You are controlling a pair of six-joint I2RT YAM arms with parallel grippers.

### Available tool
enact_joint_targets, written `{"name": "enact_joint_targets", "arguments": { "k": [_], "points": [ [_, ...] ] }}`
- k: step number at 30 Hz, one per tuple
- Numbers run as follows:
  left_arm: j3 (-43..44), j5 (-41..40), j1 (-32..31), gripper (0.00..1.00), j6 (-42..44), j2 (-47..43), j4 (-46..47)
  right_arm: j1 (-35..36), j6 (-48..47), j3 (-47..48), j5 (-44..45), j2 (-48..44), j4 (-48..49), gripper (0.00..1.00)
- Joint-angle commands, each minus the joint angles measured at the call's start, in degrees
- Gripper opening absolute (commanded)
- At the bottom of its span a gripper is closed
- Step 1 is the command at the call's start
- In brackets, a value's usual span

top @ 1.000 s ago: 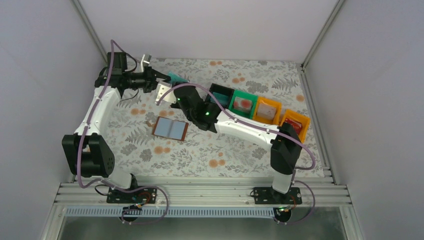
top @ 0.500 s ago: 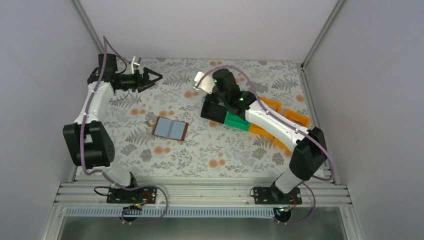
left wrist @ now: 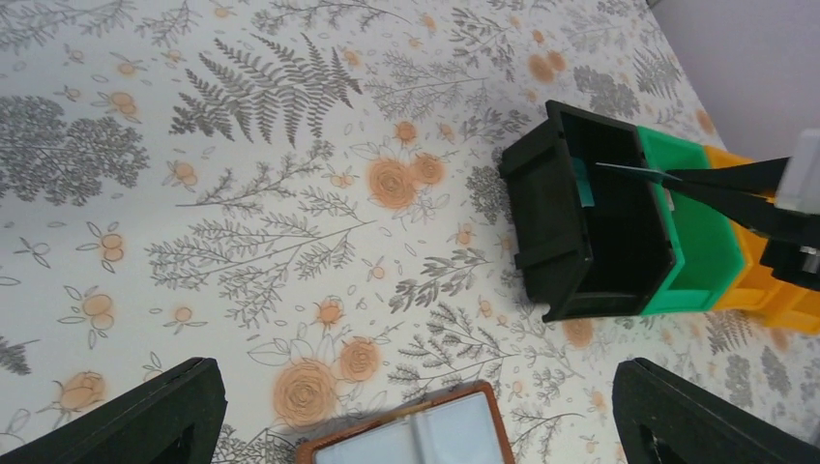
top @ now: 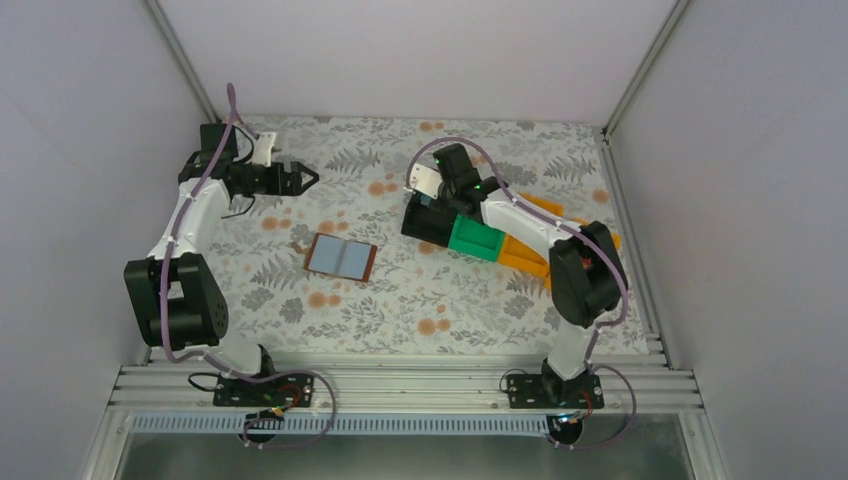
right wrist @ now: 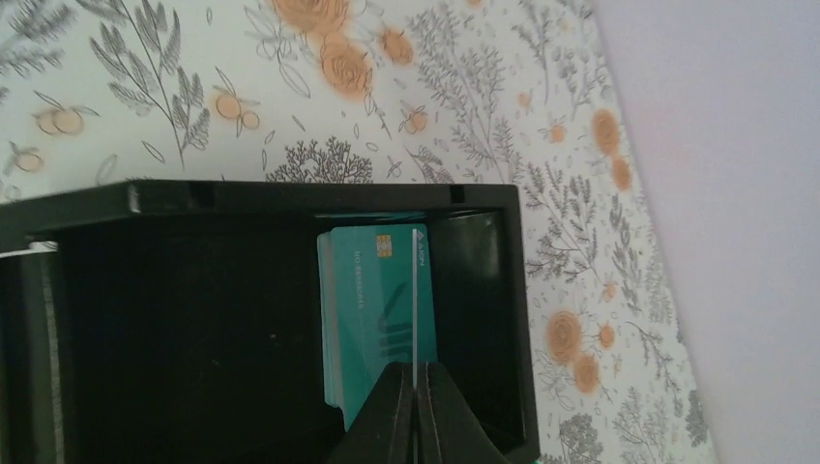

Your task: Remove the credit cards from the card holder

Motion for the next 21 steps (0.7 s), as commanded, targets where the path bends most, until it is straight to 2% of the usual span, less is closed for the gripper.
{"name": "enact_joint_targets", "arguments": {
  "k": [1, 13, 21],
  "points": [
    [0.0, -1.8, 0.1, 1.00, 2.3, -0.2, 2.3, -1.2, -2.8, 3.7, 0.8, 3.7, 0.8, 0.04],
    [0.3, -0.6, 0.1, 1.00, 2.4, 1.2, 1.9, -1.8, -7.4, 8.4, 5.7, 12.6, 2.3, 0.04],
    [0.2, -0.2, 0.2, 1.00, 2.5, 1.7, 1.9, -1.7, -9.7, 6.5, 7.7, 13.7, 4.7, 0.04]
  ]
}}
